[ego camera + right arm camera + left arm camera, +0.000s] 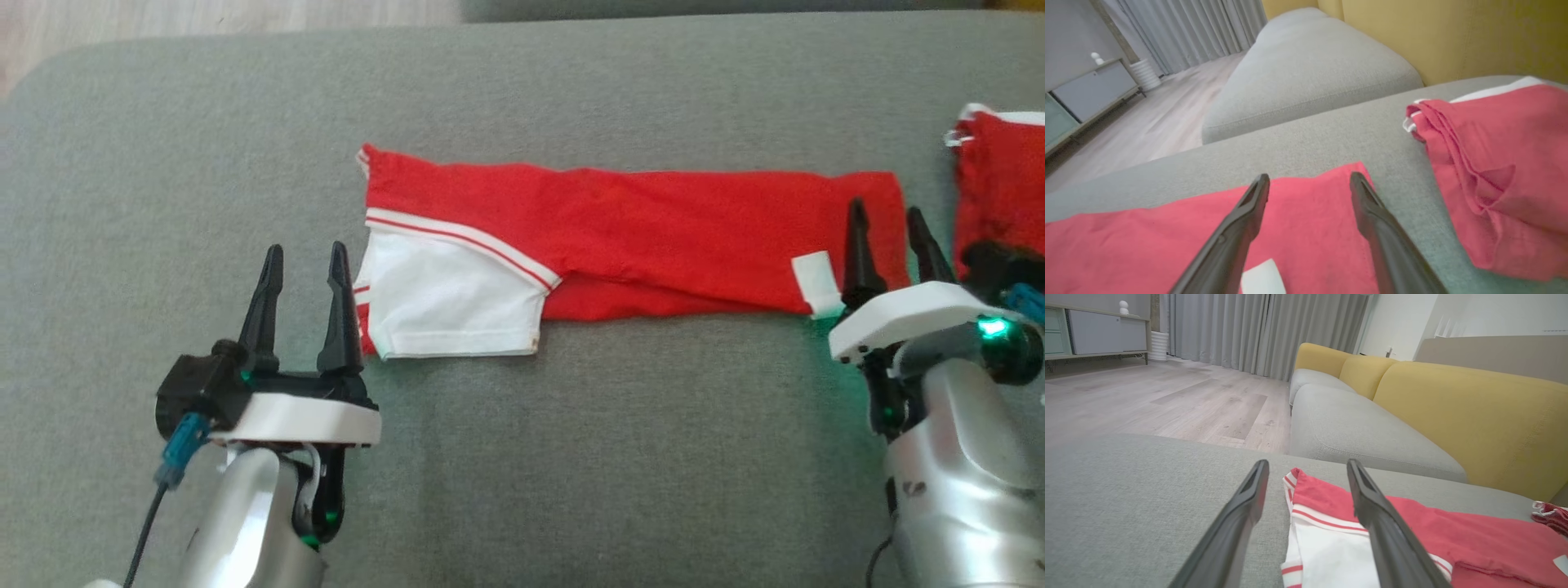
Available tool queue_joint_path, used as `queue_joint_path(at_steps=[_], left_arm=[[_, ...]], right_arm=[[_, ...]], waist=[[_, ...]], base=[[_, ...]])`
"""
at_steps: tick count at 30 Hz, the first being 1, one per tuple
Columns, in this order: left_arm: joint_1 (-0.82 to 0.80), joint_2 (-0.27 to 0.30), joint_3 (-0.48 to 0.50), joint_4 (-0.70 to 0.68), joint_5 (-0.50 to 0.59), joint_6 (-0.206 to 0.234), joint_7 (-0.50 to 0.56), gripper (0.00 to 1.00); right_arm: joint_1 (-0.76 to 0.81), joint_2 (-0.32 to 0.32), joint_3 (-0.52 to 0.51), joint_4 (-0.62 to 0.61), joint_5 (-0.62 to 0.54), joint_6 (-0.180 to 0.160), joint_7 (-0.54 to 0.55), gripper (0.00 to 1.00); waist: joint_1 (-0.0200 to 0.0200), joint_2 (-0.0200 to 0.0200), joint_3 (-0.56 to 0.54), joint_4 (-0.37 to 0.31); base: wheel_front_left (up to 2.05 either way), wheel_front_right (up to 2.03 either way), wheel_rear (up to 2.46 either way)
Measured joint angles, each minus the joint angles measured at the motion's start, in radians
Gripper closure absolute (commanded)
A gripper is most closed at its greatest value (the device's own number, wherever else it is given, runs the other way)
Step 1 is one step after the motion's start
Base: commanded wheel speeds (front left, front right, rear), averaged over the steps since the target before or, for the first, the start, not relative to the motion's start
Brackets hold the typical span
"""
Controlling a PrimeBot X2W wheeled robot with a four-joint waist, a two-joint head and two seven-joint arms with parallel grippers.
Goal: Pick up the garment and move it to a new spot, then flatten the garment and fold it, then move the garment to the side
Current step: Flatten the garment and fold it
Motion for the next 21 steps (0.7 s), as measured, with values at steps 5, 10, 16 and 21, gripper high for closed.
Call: queue_joint_path(at_steps=[5, 10, 16, 21], left_arm=[[-0.011, -0.004, -0.002, 0.005, 0.012, -0.001, 0.000, 0.00], [-0.015, -0.007, -0.004, 0.010, 0.015, -0.010, 0.000, 0.00], [-0.020, -0.009, -0.004, 0.011, 0.015, -0.012, 0.000, 0.00], [-0.031, -0.011, -0.002, 0.014, 0.015, -0.012, 0.000, 0.00]], right_arm=[[-0.036, 0.001, -0.121, 0.096, -0.081, 0.000, 0.001, 0.00], [-0.067, 0.001, -0.209, 0.217, -0.136, 0.000, 0.001, 0.00], [-0.152, -0.007, -0.217, 0.336, -0.142, 0.000, -0.005, 0.24], [-0.199, -0.013, -0.166, 0.407, -0.111, 0.000, -0.038, 1.00]], waist=[[0.0000, 0.0000, 0.020, 0.024], [-0.0001, 0.0000, 0.033, 0.040], [-0.0002, 0.0000, 0.044, 0.036], [-0.0002, 0.0000, 0.045, 0.021]], base=[[0.00, 0.00, 0.00], [0.00, 0.00, 0.00], [0.00, 0.00, 0.00], [0.00, 0.00, 0.00]])
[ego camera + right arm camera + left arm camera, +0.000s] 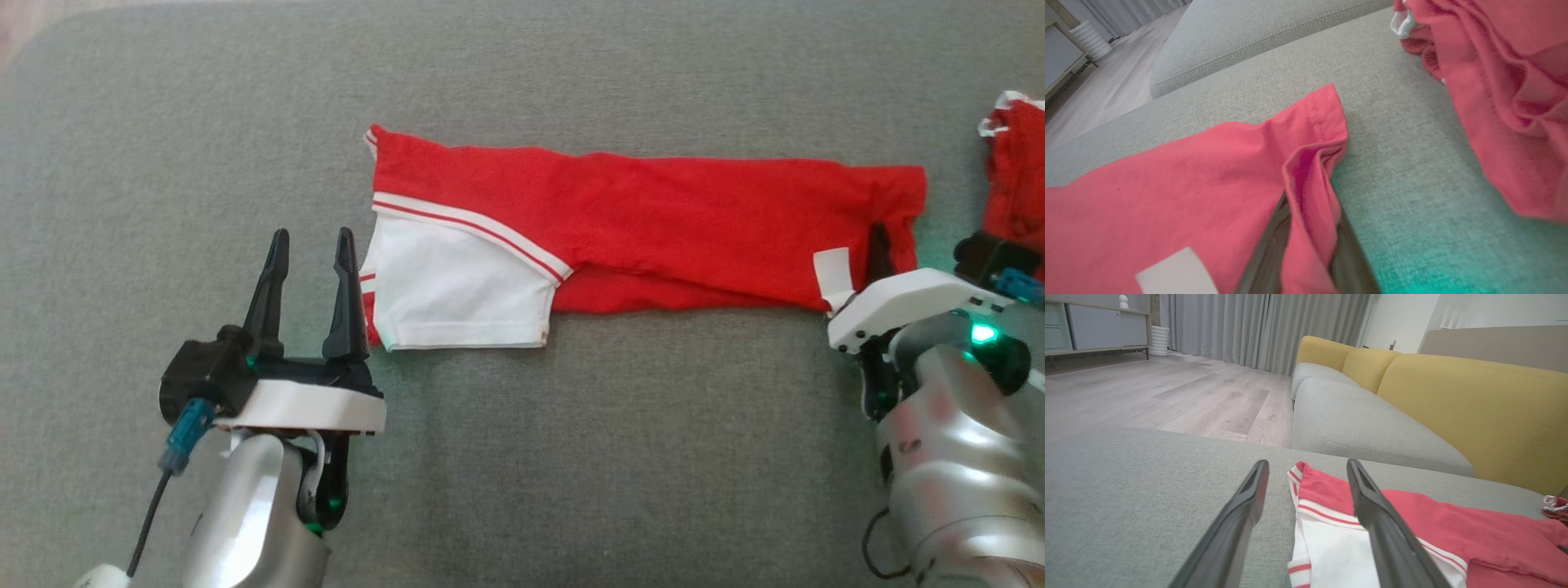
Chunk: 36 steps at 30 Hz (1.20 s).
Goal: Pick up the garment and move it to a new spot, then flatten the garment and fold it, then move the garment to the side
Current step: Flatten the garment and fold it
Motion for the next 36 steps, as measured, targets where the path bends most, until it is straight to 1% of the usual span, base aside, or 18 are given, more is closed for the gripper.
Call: queue_joint_path(at_steps=[3, 7, 9, 13, 15, 18, 23, 28, 31, 36], left_arm=[[0.000, 0.000, 0.003, 0.000, 0.000, 0.000, 0.000, 0.00], [0.001, 0.000, 0.006, 0.000, 0.000, 0.000, 0.000, 0.00], [0.002, 0.000, 0.008, -0.001, 0.000, 0.001, 0.000, 0.00], [0.003, 0.000, 0.009, -0.009, -0.001, 0.002, 0.000, 0.00], [0.004, 0.000, 0.008, -0.011, -0.001, 0.004, 0.000, 0.00], [0.007, 0.000, 0.007, -0.012, -0.009, 0.005, 0.000, 0.00], [0.011, 0.000, 0.001, -0.013, -0.011, 0.005, 0.000, 0.00], [0.036, 0.000, 0.002, -0.014, -0.011, 0.010, 0.000, 0.00], [0.048, 0.000, 0.002, -0.015, -0.011, 0.013, 0.000, 0.00], [0.049, 0.000, -0.002, -0.016, -0.012, 0.013, 0.000, 0.00]], right_arm=[[-0.001, 0.009, -0.002, 0.006, -0.009, 0.000, -0.019, 1.00], [0.003, 0.001, -0.035, -0.002, -0.046, 0.000, -0.025, 1.00], [0.004, -0.019, -0.060, -0.017, -0.065, 0.000, -0.027, 1.00], [0.004, -0.086, -0.132, -0.063, -0.092, 0.000, -0.027, 1.00], [0.004, -0.105, -0.154, -0.085, -0.109, 0.000, -0.021, 1.00], [0.004, -0.094, -0.162, -0.110, -0.127, 0.000, -0.006, 1.00], [0.004, -0.044, -0.147, -0.156, -0.128, 0.000, 0.001, 1.00], [0.007, 0.002, -0.054, -0.202, -0.103, 0.000, 0.017, 1.00], [0.011, 0.009, 0.030, -0.224, -0.060, 0.000, 0.032, 1.00], [0.029, 0.009, 0.285, -0.224, 0.155, 0.000, 0.058, 1.00]], waist=[[0.0000, 0.0000, -0.006, -0.014], [0.0000, 0.0000, -0.021, -0.029], [0.0000, 0.0000, -0.031, -0.035], [0.0000, 0.0000, -0.049, -0.049], [-0.0001, 0.0000, -0.059, -0.055], [0.0000, 0.0000, -0.073, -0.060], [-0.0001, 0.0000, -0.096, -0.057], [-0.0001, 0.0000, -0.123, -0.037], [-0.0001, 0.0000, -0.139, -0.016], [-0.0001, 0.0000, -0.158, 0.034]], base=[[0.00, 0.00, 0.00], [0.00, 0.00, 0.00], [0.00, 0.00, 0.00], [0.00, 0.00, 0.00], [0.00, 0.00, 0.00], [0.00, 0.00, 0.00], [0.00, 0.00, 0.00], [0.00, 0.00, 0.00], [0.00, 0.00, 0.00], [0.00, 0.00, 0.00]])
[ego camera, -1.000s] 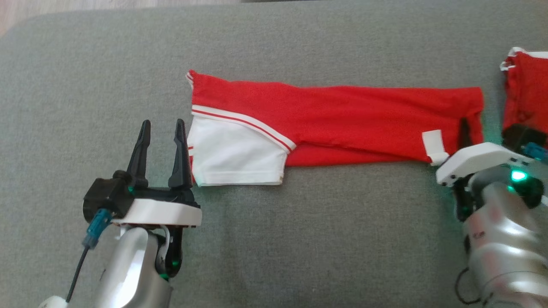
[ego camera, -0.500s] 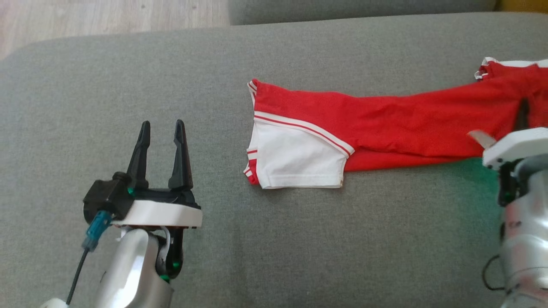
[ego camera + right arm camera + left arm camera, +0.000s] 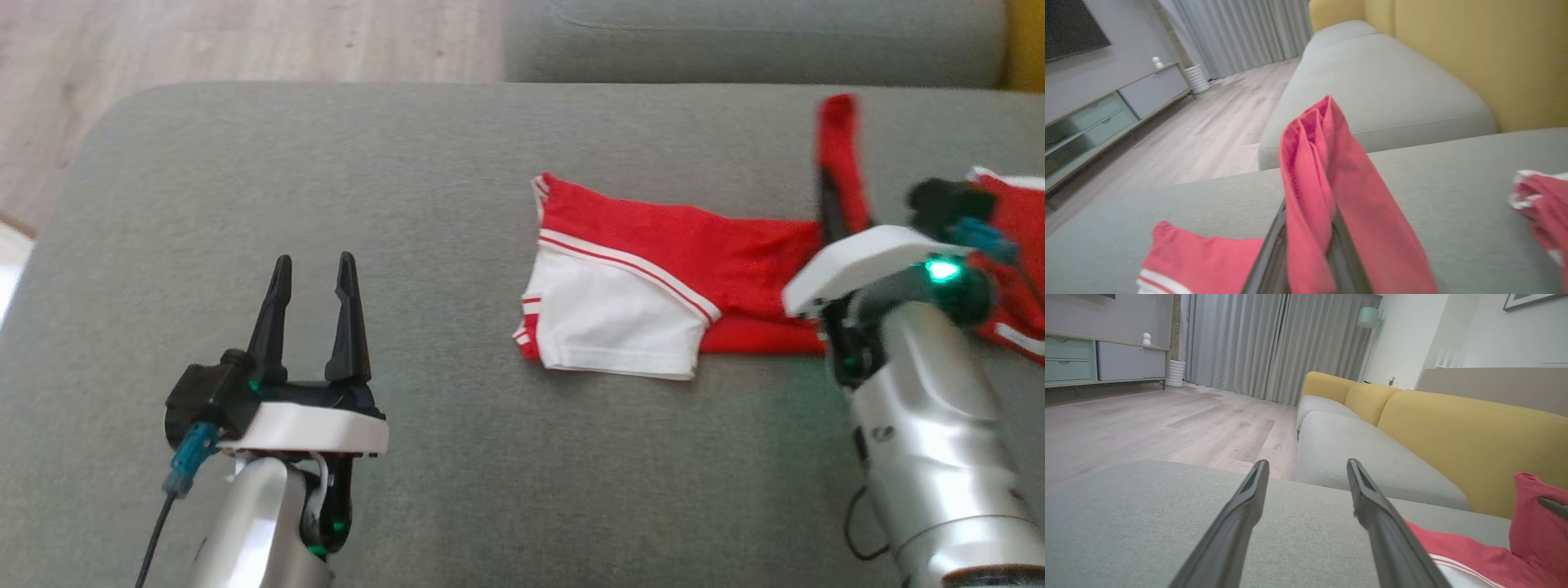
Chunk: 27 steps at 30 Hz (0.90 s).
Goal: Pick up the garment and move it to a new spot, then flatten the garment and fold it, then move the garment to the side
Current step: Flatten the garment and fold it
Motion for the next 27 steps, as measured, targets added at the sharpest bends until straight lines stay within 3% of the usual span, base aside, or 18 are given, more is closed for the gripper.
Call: queue_joint_path(at_steps=[1, 9, 23, 24, 25, 27], left_arm=[[0.000, 0.000, 0.000, 0.000, 0.000, 0.000, 0.000, 0.00], [0.001, 0.000, -0.026, 0.002, -0.013, 0.000, 0.000, 0.00], [-0.004, 0.000, -0.098, 0.010, -0.048, 0.013, 0.000, 0.00], [-0.004, 0.000, -0.099, 0.010, -0.049, 0.019, 0.000, 0.00], [-0.004, 0.000, -0.099, 0.010, -0.049, 0.019, 0.000, 0.00], [-0.004, 0.000, -0.098, 0.011, -0.049, 0.020, 0.000, 0.00]], right_arm=[[0.000, 0.000, 0.000, 0.000, 0.000, 0.000, 0.000, 1.00], [0.004, 0.000, 0.305, -0.021, 0.228, 0.000, 0.010, 1.00], [0.002, -0.001, 0.588, 0.103, 0.465, 0.000, -0.047, 1.00], [0.001, -0.001, 0.610, 0.111, 0.475, 0.000, -0.048, 0.82], [0.001, -0.003, 0.639, 0.111, 0.482, 0.000, -0.053, 0.00], [0.001, -0.005, 0.702, 0.087, 0.512, 0.000, -0.054, 0.00]], waist=[[0.0000, 0.0000, 0.000, 0.000], [0.0000, 0.0000, 0.000, 0.077], [0.0001, 0.0000, 0.044, 0.182], [0.0001, 0.0000, 0.046, 0.184], [0.0001, 0.0000, 0.047, 0.185], [0.0001, 0.0000, 0.048, 0.182]], base=[[0.00, 0.00, 0.00], [0.00, 0.00, 0.00], [0.00, 0.00, 0.00], [0.00, 0.00, 0.00], [0.00, 0.00, 0.00], [0.00, 0.00, 0.00]])
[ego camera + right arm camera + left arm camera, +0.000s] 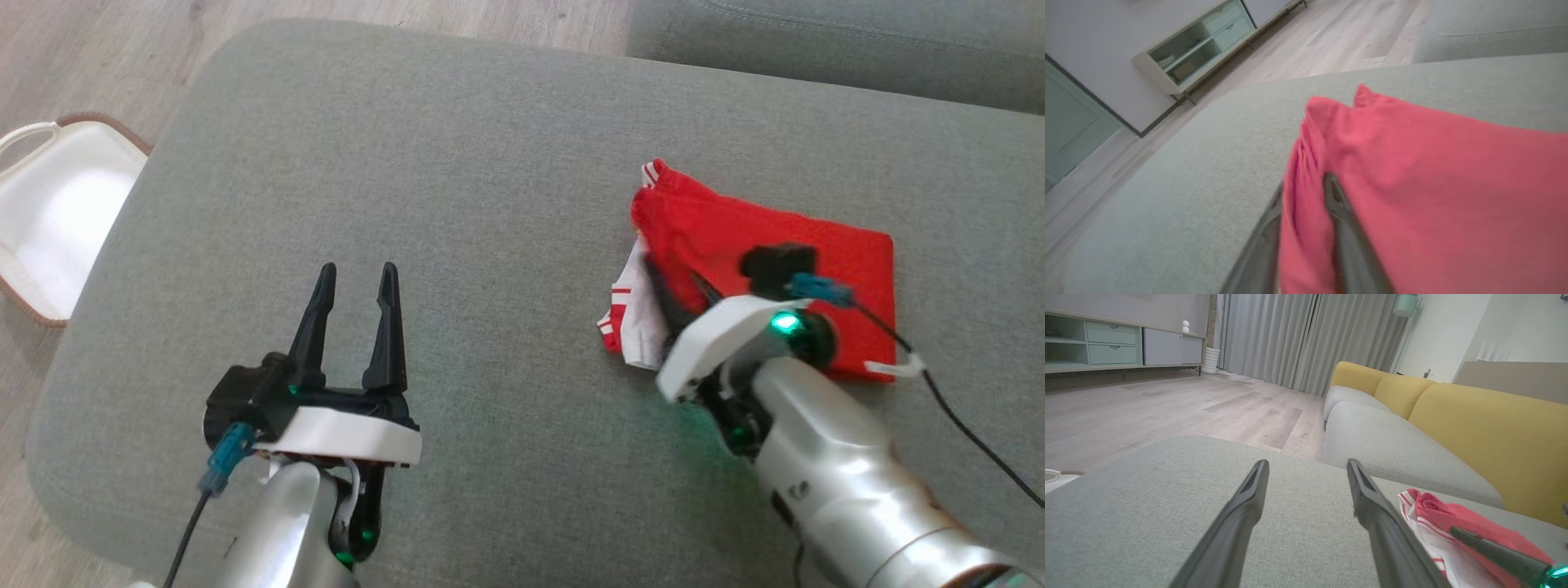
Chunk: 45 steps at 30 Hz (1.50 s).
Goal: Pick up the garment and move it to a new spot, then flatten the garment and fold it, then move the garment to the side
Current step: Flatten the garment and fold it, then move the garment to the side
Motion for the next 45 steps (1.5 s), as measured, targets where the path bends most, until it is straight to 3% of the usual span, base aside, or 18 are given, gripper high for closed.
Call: queue_joint_path(at_steps=[5, 10, 14, 19, 23, 27, 30, 35, 45], left_arm=[[-0.002, 0.000, 0.016, 0.005, 0.000, 0.004, 0.000, 0.00], [-0.002, 0.000, 0.038, -0.006, 0.002, 0.003, 0.000, 0.00], [-0.001, 0.000, 0.062, -0.016, 0.010, 0.003, 0.000, 0.00], [0.001, 0.000, 0.093, -0.037, 0.010, 0.004, 0.000, 0.00], [0.010, 0.000, 0.119, -0.050, 0.011, 0.003, 0.000, 0.00], [0.035, 0.000, 0.150, -0.071, 0.011, 0.002, 0.000, 0.00], [0.059, 0.000, 0.156, -0.068, 0.016, -0.002, 0.000, 0.00], [0.078, 0.000, 0.157, -0.062, 0.028, -0.002, 0.000, 0.00], [0.084, 0.000, 0.156, -0.062, 0.028, -0.002, 0.000, 0.00]], right_arm=[[-0.003, 0.003, 0.130, -0.134, 0.105, 0.000, -0.005, 0.00], [-0.051, 0.004, 0.142, -0.144, 0.116, 0.000, -0.058, 0.00], [-0.108, 0.004, 0.045, -0.098, 0.016, 0.000, -0.072, 0.00], [-0.090, -0.047, -0.220, -0.150, -0.236, 0.000, -0.075, 0.00], [0.023, -0.089, -0.418, -0.256, -0.415, 0.000, -0.076, 0.00], [0.185, -0.057, -0.559, -0.375, -0.551, 0.000, -0.075, 0.00], [0.279, -0.011, -0.615, -0.459, -0.614, 0.000, -0.075, 0.00], [0.365, 0.008, -0.653, -0.519, -0.631, 0.000, -0.075, 0.00], [0.404, 0.012, -0.628, -0.564, -0.581, 0.000, -0.075, 0.00]], waist=[[0.0000, 0.0000, -0.005, -0.028], [0.0000, 0.0000, -0.019, -0.077], [0.0000, 0.0000, -0.032, -0.127], [0.0000, 0.0000, -0.049, -0.195], [0.0000, 0.0000, -0.060, -0.245], [0.0000, 0.0000, -0.067, -0.287], [0.0000, 0.0000, -0.070, -0.310], [0.0000, 0.0000, -0.070, -0.323], [0.0000, 0.0000, -0.064, -0.317]], base=[[0.00, 0.00, 0.00], [0.00, 0.00, 0.00], [0.00, 0.00, 0.00], [0.00, 0.00, 0.00], [0.00, 0.00, 0.00], [0.00, 0.00, 0.00], [0.00, 0.00, 0.00], [0.00, 0.00, 0.00], [0.00, 0.00, 0.00]])
